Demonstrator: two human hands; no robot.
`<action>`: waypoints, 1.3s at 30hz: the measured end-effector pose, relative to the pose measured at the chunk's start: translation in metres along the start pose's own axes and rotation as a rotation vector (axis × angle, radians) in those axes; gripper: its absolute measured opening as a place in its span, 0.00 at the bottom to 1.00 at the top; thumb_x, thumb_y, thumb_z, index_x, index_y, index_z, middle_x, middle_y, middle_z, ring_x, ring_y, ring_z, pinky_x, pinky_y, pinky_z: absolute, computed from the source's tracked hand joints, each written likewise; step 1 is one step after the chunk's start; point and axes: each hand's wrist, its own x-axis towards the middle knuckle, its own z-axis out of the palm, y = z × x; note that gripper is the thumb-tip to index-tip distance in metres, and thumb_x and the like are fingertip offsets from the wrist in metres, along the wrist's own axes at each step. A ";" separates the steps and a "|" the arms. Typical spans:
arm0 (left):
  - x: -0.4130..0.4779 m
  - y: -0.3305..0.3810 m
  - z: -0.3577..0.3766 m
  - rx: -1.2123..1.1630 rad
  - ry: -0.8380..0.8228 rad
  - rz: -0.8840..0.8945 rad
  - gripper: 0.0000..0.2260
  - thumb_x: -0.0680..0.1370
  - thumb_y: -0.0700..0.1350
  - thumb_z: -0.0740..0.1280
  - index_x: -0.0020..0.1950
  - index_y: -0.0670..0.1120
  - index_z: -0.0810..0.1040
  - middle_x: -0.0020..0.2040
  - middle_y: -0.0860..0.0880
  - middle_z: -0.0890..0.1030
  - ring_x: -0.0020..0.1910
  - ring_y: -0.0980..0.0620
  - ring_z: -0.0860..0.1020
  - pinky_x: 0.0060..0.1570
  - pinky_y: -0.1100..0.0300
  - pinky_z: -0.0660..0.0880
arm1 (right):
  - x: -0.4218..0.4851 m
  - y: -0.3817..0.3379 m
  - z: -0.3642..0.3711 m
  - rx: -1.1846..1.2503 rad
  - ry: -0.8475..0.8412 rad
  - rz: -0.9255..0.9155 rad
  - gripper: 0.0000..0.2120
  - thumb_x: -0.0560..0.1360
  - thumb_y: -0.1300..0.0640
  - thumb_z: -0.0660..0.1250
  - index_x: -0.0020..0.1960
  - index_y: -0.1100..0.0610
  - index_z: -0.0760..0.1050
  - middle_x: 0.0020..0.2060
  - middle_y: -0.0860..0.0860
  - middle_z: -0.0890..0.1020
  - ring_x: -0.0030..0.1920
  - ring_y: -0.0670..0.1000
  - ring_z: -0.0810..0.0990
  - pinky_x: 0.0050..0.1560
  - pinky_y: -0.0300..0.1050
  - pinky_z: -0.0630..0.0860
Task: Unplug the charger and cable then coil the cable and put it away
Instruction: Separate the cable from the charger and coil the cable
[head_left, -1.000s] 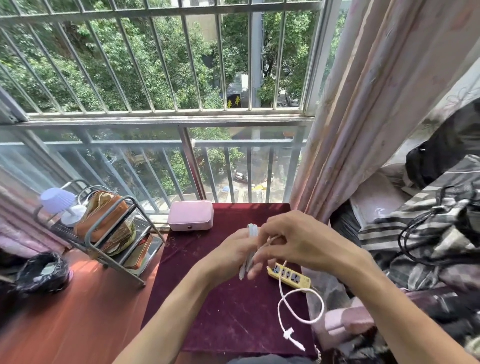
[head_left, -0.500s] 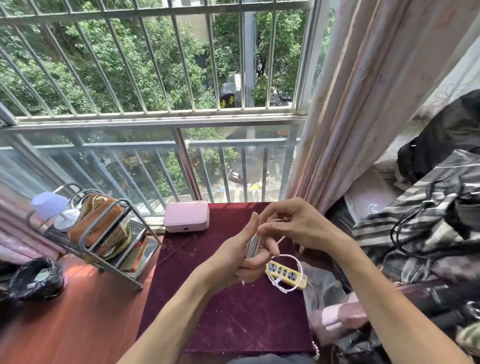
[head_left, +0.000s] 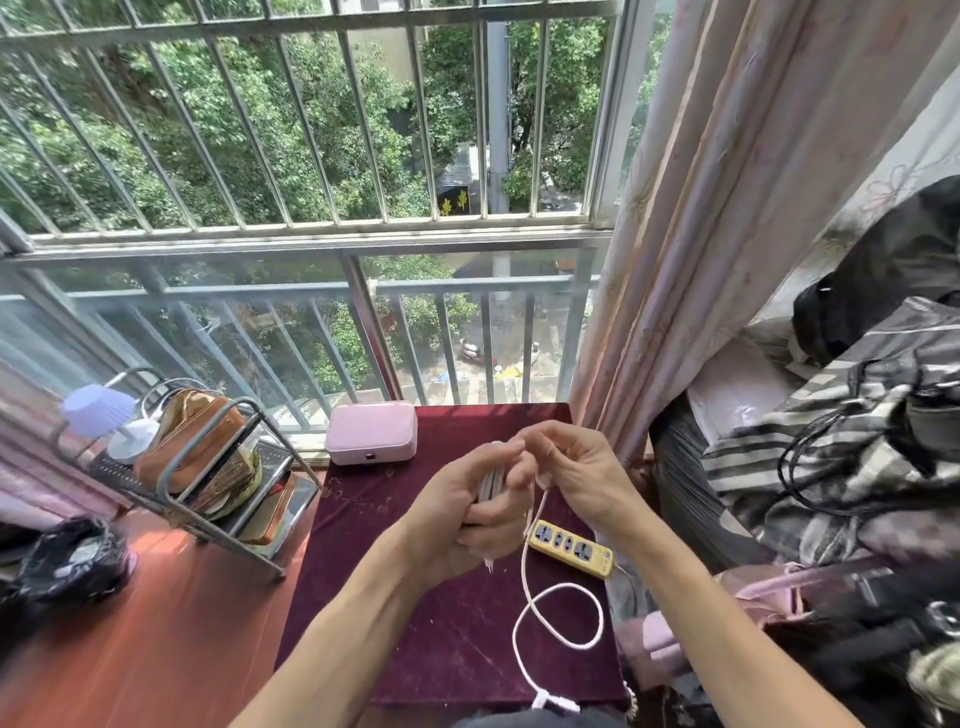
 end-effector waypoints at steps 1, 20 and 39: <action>0.000 0.000 0.000 -0.038 -0.012 0.015 0.15 0.83 0.49 0.55 0.40 0.44 0.73 0.21 0.53 0.57 0.16 0.56 0.55 0.17 0.64 0.53 | -0.002 0.003 0.003 -0.002 0.034 0.001 0.22 0.74 0.36 0.71 0.50 0.55 0.87 0.35 0.60 0.78 0.33 0.52 0.69 0.37 0.46 0.67; 0.005 0.003 -0.033 0.204 0.512 0.171 0.15 0.82 0.38 0.58 0.68 0.35 0.71 0.35 0.45 0.75 0.28 0.53 0.71 0.24 0.65 0.67 | -0.050 -0.020 0.025 -0.855 -0.285 0.141 0.10 0.81 0.45 0.69 0.48 0.49 0.84 0.36 0.47 0.84 0.37 0.47 0.82 0.44 0.50 0.78; -0.008 -0.029 -0.017 0.165 0.040 -0.109 0.30 0.81 0.68 0.48 0.41 0.43 0.71 0.21 0.52 0.58 0.17 0.56 0.54 0.19 0.63 0.52 | 0.007 -0.047 -0.018 -0.454 -0.319 0.016 0.10 0.73 0.46 0.80 0.41 0.51 0.84 0.29 0.45 0.67 0.31 0.44 0.64 0.32 0.35 0.62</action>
